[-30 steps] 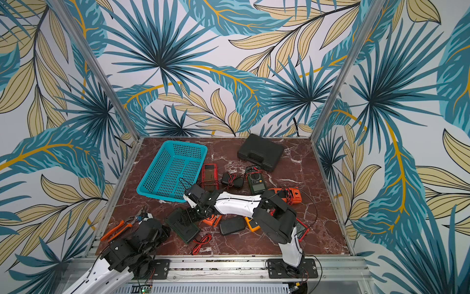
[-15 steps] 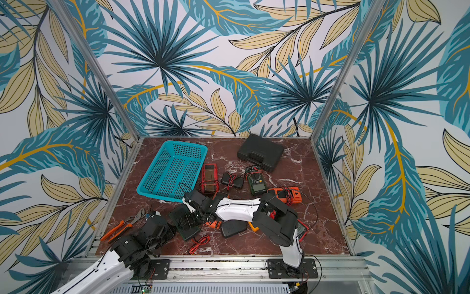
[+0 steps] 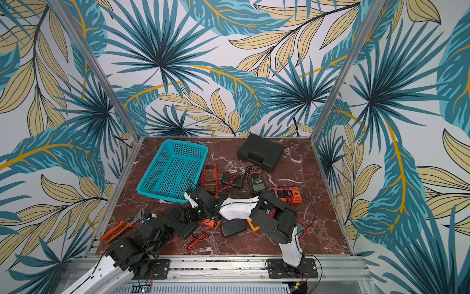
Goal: Put the multimeter into the basket
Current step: Pick up the multimeter from the center of the board.
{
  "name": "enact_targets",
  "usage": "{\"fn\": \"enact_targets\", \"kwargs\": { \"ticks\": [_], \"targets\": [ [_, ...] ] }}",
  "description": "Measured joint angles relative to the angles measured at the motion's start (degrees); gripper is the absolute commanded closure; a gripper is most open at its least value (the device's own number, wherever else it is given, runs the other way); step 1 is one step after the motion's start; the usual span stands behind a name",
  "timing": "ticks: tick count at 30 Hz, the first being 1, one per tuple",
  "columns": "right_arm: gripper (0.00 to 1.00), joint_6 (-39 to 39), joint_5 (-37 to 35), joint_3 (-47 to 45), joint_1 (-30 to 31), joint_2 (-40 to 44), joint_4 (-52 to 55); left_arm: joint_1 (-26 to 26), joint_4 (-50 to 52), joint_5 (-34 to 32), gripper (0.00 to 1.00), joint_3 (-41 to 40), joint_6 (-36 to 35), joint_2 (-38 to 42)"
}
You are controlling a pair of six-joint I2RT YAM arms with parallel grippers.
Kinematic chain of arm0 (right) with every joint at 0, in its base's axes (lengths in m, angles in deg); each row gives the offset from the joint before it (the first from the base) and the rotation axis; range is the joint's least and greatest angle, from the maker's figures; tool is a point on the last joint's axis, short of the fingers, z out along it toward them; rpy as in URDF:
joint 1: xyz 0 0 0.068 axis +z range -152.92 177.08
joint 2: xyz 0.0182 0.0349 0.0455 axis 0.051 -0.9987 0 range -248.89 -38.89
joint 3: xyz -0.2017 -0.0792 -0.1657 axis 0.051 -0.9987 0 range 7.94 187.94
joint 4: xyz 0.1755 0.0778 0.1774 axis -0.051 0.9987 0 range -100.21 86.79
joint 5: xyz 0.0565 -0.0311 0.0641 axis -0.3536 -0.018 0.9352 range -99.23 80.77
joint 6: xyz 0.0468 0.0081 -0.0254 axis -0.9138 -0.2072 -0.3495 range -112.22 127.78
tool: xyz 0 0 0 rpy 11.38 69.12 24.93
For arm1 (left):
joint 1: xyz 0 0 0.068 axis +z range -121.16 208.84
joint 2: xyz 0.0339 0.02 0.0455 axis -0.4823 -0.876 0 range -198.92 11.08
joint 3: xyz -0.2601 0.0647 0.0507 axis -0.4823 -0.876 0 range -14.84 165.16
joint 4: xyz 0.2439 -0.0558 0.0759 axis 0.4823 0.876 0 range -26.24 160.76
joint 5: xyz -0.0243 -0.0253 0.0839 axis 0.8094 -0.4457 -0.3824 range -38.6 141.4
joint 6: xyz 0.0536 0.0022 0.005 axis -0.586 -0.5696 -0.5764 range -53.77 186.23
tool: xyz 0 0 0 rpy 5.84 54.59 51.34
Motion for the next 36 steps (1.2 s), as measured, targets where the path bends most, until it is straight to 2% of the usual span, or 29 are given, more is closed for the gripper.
{"fn": "enact_targets", "kwargs": {
  "ticks": [5,15,19,25,32,36],
  "targets": [
    [0.23,0.26,0.00,-0.28,-0.22,0.85,1.03,-0.02,0.09,0.55,0.77,-0.04,0.31,0.00],
    [0.23,3.98,-0.09,-0.22,0.85,5.03,12.17,-0.09,-2.51,2.34,0.78,-0.37,0.44,-0.26],
    [0.21,5.25,-1.42,0.70,0.87,5.31,17.55,-0.07,-9.40,2.01,0.78,-1.03,0.42,-3.21],
    [0.09,6.34,-3.87,3.78,1.42,5.22,24.50,-0.02,-22.71,-0.50,0.78,-3.08,-0.04,-9.77],
    [0.05,5.77,-5.33,3.89,1.77,4.74,24.76,-0.02,-32.46,-0.92,0.81,-4.98,-0.68,-17.07],
    [0.01,4.44,-7.28,3.89,1.81,4.63,24.70,-0.02,-34.32,-0.66,0.71,-4.94,-1.46,-18.23]
  ]
}}
